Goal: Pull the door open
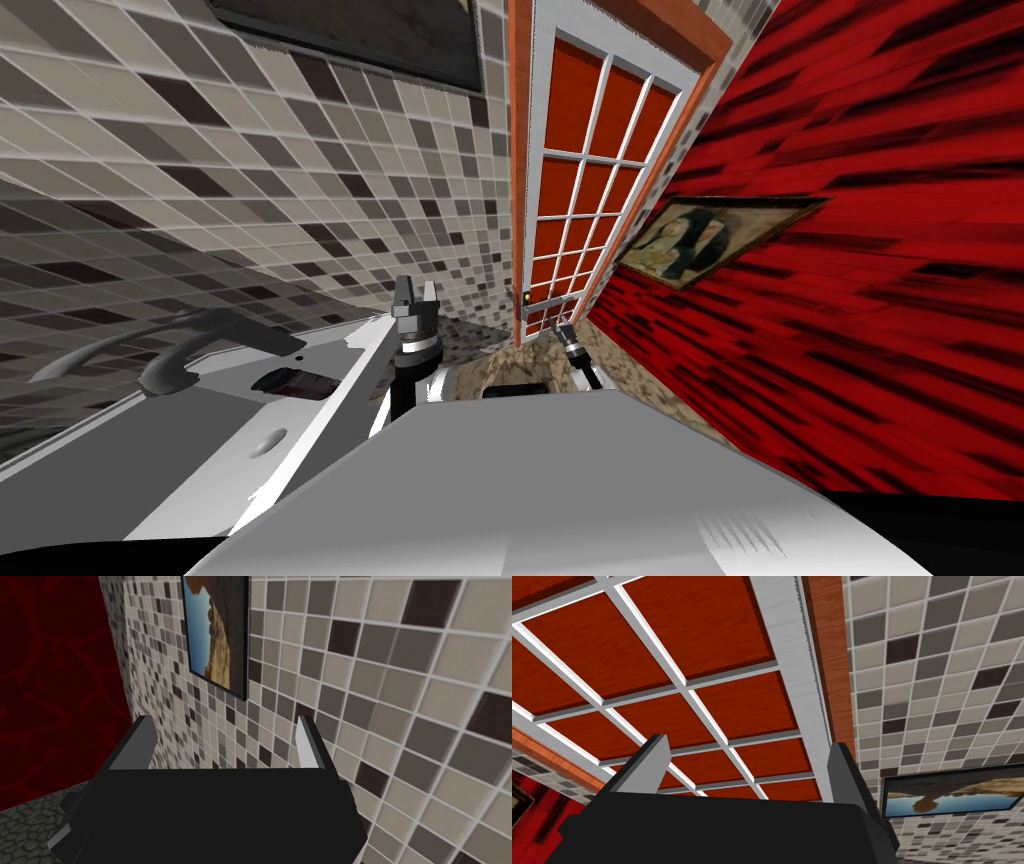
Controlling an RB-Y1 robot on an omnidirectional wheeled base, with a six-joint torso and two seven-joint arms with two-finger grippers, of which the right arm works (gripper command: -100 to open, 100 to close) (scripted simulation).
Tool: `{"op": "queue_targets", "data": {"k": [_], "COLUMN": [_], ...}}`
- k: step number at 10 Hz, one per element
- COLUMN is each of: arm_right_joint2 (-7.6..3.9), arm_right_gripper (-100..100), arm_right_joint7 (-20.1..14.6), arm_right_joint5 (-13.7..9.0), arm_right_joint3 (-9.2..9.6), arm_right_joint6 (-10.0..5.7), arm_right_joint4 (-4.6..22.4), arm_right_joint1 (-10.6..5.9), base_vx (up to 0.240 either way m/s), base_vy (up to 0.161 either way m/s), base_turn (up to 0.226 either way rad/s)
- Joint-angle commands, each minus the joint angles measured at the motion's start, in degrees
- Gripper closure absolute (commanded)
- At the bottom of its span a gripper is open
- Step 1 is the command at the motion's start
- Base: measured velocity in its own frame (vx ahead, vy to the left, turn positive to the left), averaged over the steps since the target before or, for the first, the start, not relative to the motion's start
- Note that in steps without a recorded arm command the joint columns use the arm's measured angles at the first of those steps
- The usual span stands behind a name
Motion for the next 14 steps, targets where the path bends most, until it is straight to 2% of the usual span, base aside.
{"op": "queue_targets", "data": {"k": [1, 2, 3, 11, 14], "arm_right_joint2": [-0.40, -0.54, -0.54, -1.51, -1.98], "arm_right_gripper": [-100, -100, -100, -100, -100], "arm_right_joint7": [1.7, 2.8, 2.8, 10.2, 14.1], "arm_right_joint5": [0.8, 1.3, 1.3, 4.8, 6.6], "arm_right_joint3": [0.02, 0.01, 0.01, 0.00, -0.01], "arm_right_joint6": [-0.39, -0.68, -0.68, -2.78, -3.87], "arm_right_joint4": [2.2, 3.7, 3.7, 14.4, 20.0], "arm_right_joint1": [-0.42, -0.85, -0.85, -3.88, -5.45], "base_vx": [0.086, 0.101, 0.069, 0.090, 0.153], "base_vy": [0.030, 0.046, 0.034, 0.029, 0.029], "base_turn": [-0.005, -0.003, -0.003, -0.005, -0.008]}}
